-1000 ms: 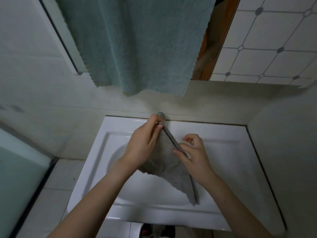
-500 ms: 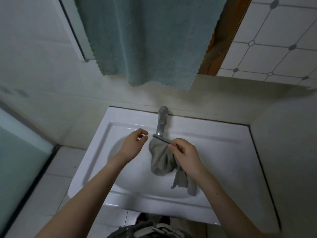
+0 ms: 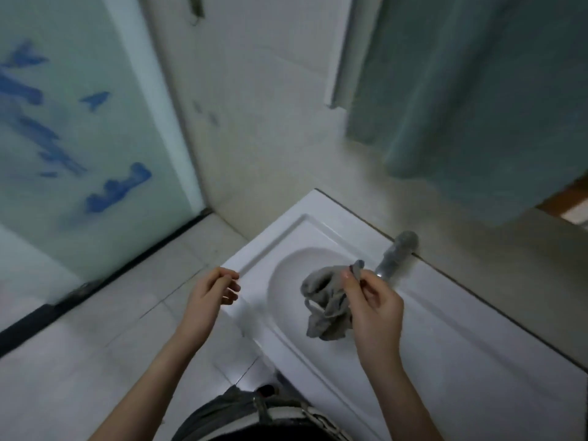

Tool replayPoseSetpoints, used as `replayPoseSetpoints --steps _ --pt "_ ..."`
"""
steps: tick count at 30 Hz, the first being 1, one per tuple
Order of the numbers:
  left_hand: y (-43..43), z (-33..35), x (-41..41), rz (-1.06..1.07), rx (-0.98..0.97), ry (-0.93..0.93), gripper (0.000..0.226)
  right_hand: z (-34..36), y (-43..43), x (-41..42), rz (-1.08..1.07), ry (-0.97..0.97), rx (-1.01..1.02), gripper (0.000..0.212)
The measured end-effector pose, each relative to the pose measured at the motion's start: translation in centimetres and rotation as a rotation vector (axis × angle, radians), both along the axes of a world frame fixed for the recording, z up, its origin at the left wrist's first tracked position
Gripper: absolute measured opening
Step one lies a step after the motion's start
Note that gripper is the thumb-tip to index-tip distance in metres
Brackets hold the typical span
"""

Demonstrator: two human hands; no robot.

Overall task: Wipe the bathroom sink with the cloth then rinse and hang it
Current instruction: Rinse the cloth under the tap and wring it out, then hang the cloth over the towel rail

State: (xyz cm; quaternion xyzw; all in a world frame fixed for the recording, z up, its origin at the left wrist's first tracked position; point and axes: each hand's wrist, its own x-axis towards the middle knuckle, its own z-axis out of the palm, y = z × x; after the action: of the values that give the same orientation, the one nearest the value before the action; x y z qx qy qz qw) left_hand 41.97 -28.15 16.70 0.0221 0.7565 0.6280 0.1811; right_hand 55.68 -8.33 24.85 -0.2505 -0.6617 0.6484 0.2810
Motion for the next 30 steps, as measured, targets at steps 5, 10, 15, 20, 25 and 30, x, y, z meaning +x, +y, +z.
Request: replayPoseSetpoints --steps 5,10,15,20,25,30 --pt "-10.2 -2.1 3.9 0.364 -0.073 -0.045 0.023 1.6 -3.9 -3.9 0.234 0.045 0.015 0.018" --pt "-17.6 -4.6 11.3 0.743 -0.082 -0.19 0.019 -0.1 -8.0 -6.9 0.475 0.017 -0.014 0.021" --pt "-22.1 -7.6 19.0 1.027 -0.037 -0.348 0.021 -4.5 -12.6 -8.5 0.701 -0.082 0.038 0.021" --pt "-26.8 -9.0 24.0 1.199 -0.024 -0.426 0.022 -8.6 -18.2 -8.3 0.879 -0.18 0.127 0.034" --pt "-33.3 -10.0 25.2 1.221 -0.027 -0.484 0.022 -13.6 -23.6 -9.2 0.892 -0.343 0.156 0.029" --pt "-41.2 -10.7 23.7 1.141 -0.097 -0.55 0.022 -16.3 -28.6 -10.6 0.811 -0.452 0.193 0.027"
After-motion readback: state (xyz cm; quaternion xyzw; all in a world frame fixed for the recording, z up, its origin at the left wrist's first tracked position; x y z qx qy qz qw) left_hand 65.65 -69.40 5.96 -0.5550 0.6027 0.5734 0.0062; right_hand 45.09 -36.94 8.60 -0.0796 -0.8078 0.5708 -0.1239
